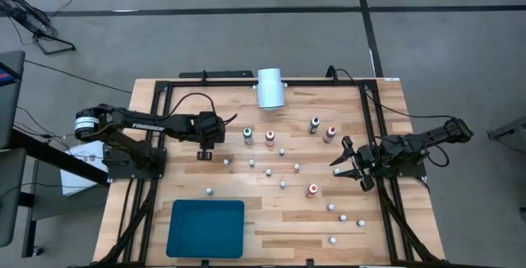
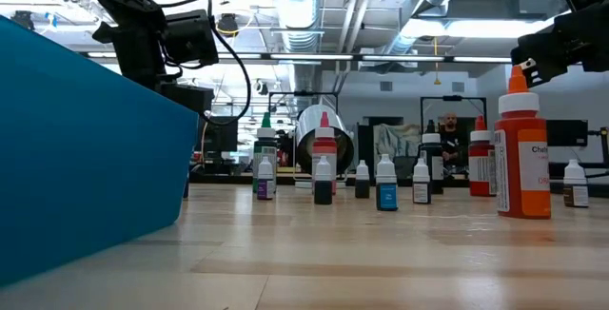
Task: Pick & Place food coloring
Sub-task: Put the small black food coloring bottle into the blue bin
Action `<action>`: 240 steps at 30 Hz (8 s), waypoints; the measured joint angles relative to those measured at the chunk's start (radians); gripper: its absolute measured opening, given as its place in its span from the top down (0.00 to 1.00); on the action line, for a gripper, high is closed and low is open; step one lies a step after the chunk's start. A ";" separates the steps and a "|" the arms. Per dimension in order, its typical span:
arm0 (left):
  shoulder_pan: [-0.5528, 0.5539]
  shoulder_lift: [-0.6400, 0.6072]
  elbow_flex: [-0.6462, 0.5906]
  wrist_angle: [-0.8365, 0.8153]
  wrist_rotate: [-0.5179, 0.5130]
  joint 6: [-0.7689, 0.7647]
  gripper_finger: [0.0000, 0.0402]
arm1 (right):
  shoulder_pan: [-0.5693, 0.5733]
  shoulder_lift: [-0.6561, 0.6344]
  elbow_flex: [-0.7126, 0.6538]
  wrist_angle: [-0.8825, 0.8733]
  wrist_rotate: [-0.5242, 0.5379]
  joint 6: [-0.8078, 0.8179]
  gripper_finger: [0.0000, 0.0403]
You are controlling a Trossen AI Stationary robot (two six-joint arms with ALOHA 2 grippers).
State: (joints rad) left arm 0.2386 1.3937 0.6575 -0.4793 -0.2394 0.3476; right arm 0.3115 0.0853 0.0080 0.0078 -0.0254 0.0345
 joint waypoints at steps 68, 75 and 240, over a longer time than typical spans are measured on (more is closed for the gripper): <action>-0.767 0.280 0.606 -0.307 0.178 -0.304 0.82 | 0.000 0.000 0.000 0.000 0.000 0.000 0.61; -0.776 0.329 0.606 -0.288 0.182 -0.281 0.82 | 0.000 0.000 0.000 0.000 0.001 0.000 0.61; -0.776 0.328 0.571 -0.183 -0.063 0.083 0.66 | 0.000 0.000 0.000 0.000 0.000 0.000 0.61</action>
State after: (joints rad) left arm -0.5377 1.7220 1.2289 -0.6626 -0.3023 0.4304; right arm 0.3117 0.0855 0.0078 0.0076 -0.0252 0.0345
